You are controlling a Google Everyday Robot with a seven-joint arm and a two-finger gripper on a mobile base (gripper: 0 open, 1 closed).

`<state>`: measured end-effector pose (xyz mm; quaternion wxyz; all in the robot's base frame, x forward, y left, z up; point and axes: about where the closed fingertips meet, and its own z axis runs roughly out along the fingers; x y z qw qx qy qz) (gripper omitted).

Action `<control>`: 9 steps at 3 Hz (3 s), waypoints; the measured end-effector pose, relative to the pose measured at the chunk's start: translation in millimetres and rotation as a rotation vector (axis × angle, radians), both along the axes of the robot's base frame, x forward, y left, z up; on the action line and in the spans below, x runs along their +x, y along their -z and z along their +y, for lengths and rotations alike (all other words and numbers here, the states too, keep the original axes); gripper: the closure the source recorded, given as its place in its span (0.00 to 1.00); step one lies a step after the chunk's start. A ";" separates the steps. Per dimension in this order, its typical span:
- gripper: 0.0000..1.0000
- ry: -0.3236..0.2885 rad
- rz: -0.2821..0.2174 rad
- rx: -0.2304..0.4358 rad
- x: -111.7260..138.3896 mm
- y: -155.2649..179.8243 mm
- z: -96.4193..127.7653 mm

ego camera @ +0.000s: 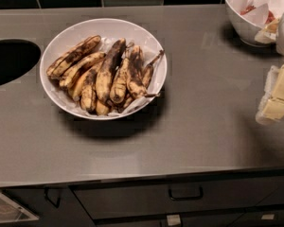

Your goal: Pick banana from white bowl

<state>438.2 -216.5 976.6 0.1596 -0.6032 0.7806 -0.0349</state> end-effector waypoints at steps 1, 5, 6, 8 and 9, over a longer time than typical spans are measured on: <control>0.00 -0.001 0.000 0.000 0.1 -0.1 0.2; 0.00 -0.461 -0.083 -0.121 55.3 -44.5 142.3; 0.00 -0.485 -0.120 -0.106 63.4 -49.6 151.6; 0.00 -0.640 -0.147 -0.030 111.4 -43.0 197.5; 0.00 -0.725 -0.124 -0.014 130.2 -31.9 222.2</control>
Offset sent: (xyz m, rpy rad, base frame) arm 0.0315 0.0679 0.0332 -0.1370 0.0039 0.2974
